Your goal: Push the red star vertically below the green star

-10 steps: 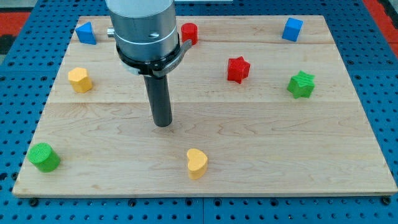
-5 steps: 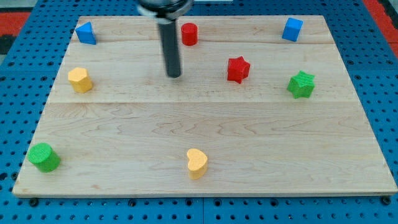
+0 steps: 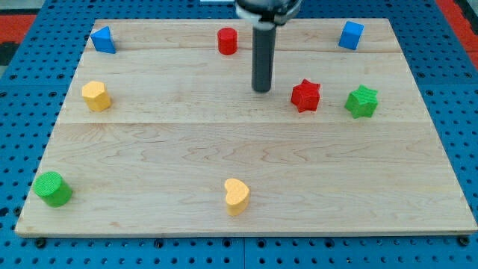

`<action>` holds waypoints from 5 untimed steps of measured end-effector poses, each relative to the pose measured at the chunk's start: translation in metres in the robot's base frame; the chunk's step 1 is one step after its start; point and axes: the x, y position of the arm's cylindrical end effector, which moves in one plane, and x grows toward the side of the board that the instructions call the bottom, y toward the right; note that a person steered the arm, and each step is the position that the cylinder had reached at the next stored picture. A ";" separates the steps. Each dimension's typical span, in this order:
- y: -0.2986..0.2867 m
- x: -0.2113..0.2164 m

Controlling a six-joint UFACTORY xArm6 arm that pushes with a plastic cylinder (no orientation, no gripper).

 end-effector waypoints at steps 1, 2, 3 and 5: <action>0.047 0.040; 0.070 0.152; 0.048 0.174; 0.045 0.049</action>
